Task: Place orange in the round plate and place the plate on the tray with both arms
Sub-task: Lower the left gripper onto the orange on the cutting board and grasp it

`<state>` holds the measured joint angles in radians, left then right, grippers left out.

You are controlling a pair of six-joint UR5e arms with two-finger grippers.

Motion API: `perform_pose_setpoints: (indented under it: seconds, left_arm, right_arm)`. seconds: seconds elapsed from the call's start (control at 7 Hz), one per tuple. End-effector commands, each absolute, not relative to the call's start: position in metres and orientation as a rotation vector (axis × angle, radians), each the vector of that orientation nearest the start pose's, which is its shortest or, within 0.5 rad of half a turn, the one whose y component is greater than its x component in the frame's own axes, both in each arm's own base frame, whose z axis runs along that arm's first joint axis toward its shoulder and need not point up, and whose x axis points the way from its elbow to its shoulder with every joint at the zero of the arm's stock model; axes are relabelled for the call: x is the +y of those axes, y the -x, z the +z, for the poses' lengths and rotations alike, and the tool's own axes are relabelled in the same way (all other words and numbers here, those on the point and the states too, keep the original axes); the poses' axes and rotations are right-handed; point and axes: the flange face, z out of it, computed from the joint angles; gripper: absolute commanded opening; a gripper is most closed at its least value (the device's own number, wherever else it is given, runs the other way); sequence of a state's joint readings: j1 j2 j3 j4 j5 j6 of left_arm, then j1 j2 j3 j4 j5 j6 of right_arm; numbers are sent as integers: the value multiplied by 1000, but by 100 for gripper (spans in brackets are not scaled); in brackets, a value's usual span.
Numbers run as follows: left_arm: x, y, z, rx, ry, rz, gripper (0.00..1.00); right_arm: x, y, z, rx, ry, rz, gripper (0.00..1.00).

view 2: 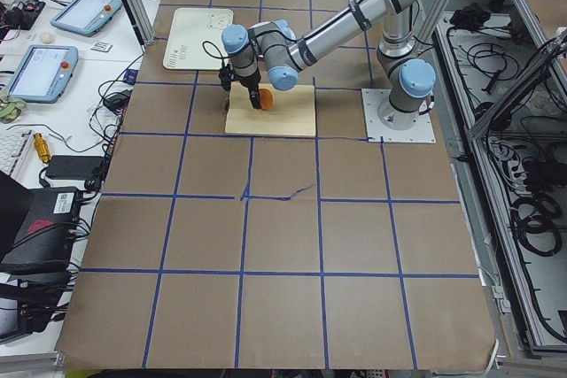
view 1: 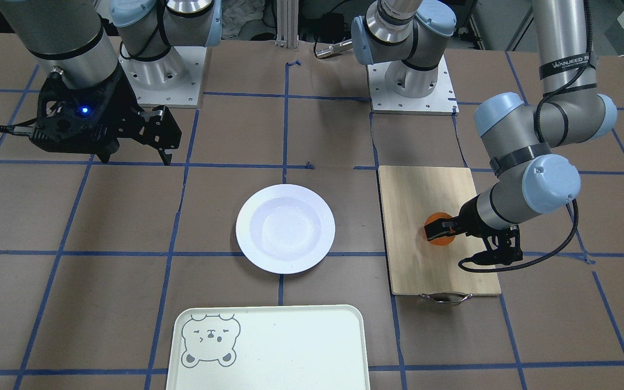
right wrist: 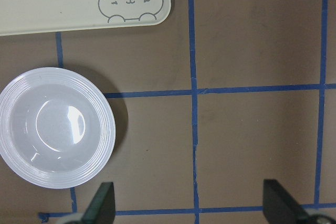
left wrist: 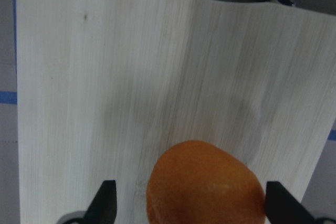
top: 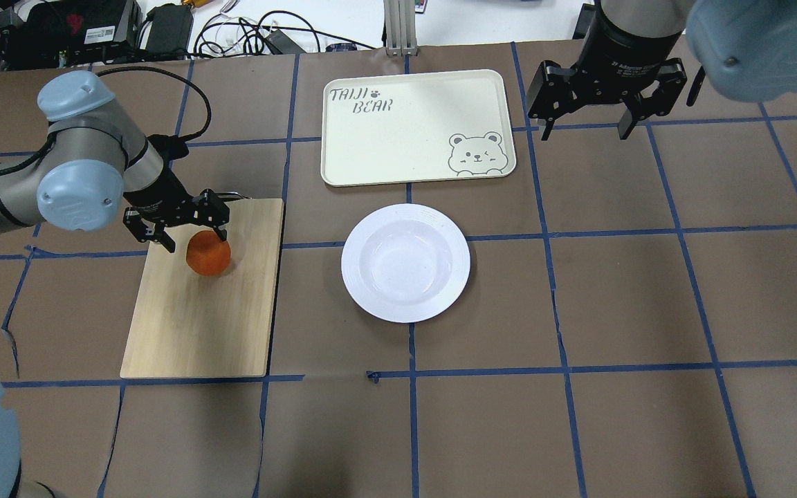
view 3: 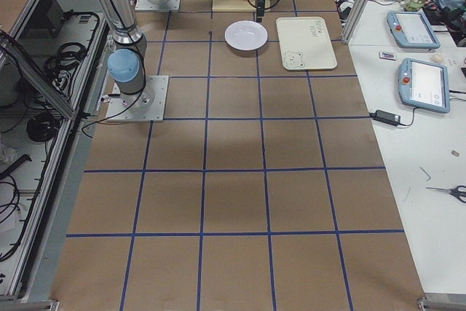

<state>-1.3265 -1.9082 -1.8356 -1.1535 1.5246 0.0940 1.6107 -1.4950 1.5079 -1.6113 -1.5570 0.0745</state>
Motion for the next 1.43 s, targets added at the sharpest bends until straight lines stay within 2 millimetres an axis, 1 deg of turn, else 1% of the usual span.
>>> perform_pose_setpoints:
  seconds: [0.0,0.29,0.43,0.57,0.71,0.86,1.0,1.14,1.29]
  left_arm:
    - [-560,2,225,3192,244,285,100]
    - [-558,3,220,3192,245,309,100]
    - [-555,3,213,3192,233,343,100]
    - [-549,4,201,3187,245,386,100]
    - [-548,5,199,3188,246,393,45]
    - [-548,5,199,3185,247,391,0]
    - [-551,5,203,3188,247,364,0]
    - [-551,13,208,3182,268,349,0]
    - [-563,35,229,3171,330,286,0]
  right_arm:
    - [-519,-155,485,3126,-55,-39,100]
    - [-519,-155,485,3125,-55,-42,100]
    - [-519,-155,485,3126,-52,-39,100]
    - [-519,-155,485,3126,-52,-39,100]
    - [-519,-155,485,3126,-52,-39,100]
    - [-518,-156,485,3126,-52,-39,100]
    - [-519,-155,485,3126,-55,-39,100]
    - [-518,-155,485,3125,-55,-42,100]
    - [-518,-156,485,3126,-52,-39,100]
